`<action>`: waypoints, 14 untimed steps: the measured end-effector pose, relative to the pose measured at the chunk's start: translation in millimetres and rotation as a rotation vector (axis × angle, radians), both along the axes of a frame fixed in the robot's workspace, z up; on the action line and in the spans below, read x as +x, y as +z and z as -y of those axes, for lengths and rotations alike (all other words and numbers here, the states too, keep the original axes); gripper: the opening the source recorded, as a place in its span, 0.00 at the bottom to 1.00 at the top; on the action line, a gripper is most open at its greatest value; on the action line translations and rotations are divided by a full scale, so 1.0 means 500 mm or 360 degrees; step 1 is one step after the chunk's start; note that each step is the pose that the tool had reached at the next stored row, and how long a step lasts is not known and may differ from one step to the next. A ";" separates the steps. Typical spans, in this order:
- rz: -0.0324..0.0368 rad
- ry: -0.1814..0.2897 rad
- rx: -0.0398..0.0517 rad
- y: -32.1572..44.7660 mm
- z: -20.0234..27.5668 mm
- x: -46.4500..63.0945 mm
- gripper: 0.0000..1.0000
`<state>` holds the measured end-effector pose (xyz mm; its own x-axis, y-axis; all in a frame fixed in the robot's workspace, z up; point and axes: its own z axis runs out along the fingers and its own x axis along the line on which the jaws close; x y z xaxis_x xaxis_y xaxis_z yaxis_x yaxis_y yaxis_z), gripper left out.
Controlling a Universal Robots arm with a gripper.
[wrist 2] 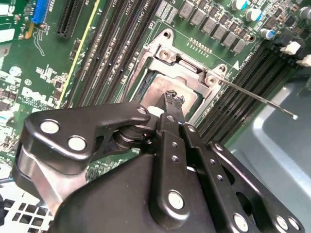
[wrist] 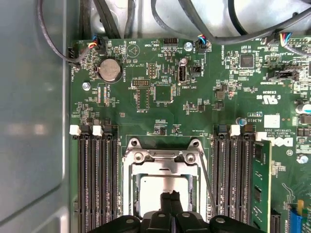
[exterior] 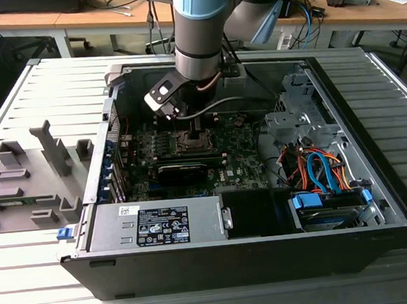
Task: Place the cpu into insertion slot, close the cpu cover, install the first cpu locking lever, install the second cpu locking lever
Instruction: 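Close the cpu cover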
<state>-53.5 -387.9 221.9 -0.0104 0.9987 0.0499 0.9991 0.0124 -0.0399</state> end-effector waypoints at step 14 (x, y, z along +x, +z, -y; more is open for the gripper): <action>0.0000 0.0000 -0.0036 0.038 0.0000 0.000 0.11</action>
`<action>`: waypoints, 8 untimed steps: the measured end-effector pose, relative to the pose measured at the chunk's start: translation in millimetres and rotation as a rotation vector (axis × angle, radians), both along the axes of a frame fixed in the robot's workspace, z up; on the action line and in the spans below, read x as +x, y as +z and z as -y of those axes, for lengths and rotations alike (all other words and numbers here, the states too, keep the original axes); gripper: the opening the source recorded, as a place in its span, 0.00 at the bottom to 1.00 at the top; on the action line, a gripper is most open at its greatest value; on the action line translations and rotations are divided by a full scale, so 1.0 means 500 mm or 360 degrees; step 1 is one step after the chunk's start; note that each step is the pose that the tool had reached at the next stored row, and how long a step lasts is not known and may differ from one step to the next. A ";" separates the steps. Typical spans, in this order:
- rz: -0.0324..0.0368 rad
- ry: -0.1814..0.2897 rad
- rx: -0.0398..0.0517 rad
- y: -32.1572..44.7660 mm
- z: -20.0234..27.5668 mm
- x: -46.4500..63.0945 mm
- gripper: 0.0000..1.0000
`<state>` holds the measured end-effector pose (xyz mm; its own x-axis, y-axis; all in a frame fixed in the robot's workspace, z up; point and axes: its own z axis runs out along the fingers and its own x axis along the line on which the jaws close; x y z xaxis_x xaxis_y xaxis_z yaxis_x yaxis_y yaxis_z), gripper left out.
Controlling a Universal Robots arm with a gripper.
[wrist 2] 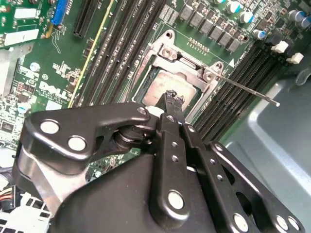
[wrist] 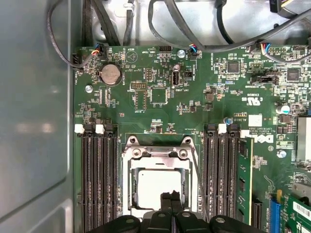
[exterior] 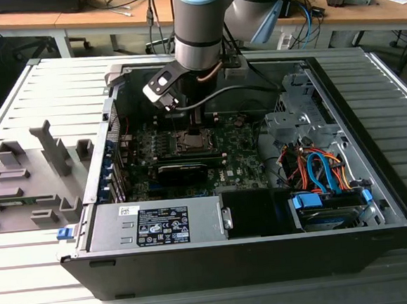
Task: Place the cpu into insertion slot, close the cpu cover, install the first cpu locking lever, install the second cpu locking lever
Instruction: 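Close the cpu cover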
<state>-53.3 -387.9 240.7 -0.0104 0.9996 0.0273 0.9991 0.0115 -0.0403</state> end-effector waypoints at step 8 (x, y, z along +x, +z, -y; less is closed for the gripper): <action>0.0039 0.0000 0.0000 0.013 0.0000 0.000 0.11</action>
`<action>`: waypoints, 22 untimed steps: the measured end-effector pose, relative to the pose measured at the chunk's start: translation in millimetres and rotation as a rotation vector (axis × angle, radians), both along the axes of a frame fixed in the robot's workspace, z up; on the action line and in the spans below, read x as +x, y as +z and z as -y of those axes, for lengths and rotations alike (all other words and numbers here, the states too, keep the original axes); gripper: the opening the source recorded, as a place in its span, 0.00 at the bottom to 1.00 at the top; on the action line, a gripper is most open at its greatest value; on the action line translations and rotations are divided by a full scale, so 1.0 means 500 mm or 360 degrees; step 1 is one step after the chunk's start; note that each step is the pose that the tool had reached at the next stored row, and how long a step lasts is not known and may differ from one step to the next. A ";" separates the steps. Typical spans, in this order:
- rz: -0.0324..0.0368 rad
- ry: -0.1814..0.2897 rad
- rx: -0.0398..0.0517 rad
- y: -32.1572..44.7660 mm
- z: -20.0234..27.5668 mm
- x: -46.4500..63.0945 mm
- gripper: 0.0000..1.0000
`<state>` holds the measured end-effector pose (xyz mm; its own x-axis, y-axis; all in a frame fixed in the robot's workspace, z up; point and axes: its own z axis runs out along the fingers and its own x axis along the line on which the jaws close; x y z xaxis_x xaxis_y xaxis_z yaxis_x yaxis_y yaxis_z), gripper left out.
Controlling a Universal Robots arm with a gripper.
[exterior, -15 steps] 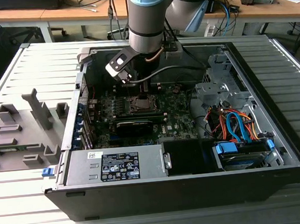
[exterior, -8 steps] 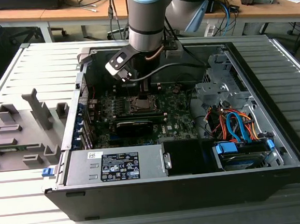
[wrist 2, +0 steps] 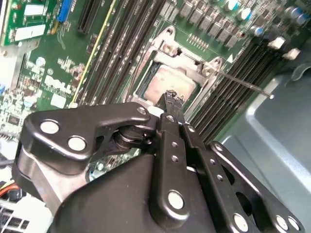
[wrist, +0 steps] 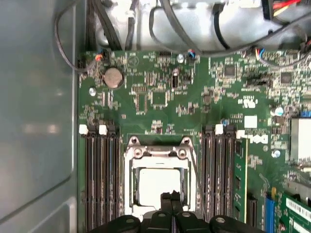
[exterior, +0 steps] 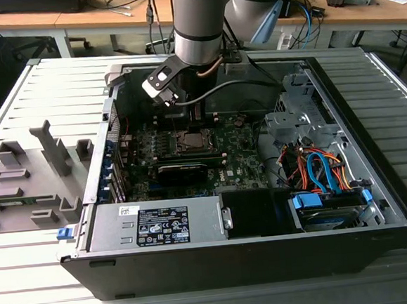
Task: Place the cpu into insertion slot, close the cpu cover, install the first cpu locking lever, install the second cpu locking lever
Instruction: 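Close the cpu cover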
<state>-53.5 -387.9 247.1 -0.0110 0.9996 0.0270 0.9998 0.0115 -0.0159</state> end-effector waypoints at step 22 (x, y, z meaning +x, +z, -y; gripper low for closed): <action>0.0045 0.0000 0.0000 -0.001 0.0000 0.000 0.11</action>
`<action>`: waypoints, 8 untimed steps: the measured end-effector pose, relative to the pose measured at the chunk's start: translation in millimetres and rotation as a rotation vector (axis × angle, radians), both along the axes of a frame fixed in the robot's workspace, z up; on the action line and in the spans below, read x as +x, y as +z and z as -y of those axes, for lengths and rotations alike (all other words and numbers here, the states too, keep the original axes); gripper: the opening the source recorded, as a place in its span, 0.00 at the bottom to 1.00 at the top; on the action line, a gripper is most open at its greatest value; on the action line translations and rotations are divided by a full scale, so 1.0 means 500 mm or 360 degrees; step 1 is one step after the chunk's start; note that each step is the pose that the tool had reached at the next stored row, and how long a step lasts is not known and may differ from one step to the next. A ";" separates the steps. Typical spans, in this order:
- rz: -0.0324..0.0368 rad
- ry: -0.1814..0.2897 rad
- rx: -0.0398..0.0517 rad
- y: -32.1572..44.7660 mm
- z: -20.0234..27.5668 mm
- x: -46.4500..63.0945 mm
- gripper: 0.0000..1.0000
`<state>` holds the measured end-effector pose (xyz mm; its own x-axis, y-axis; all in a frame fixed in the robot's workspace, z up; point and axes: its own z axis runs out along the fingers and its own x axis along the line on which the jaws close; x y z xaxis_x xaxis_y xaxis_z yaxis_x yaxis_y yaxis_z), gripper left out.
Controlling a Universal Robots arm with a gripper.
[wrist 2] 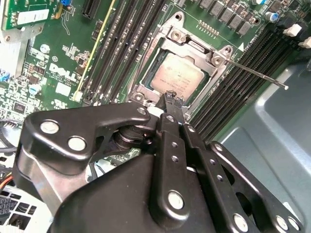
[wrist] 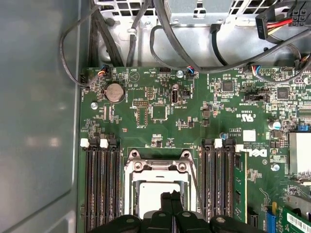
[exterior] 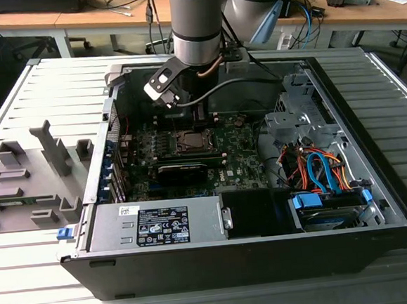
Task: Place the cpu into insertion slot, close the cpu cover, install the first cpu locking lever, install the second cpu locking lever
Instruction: 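Close the cpu cover, then install the first cpu locking lever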
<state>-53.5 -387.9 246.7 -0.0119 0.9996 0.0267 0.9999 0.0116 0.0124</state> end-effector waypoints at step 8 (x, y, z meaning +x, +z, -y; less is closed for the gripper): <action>-0.0013 0.0004 0.0000 0.000 0.0000 0.000 0.11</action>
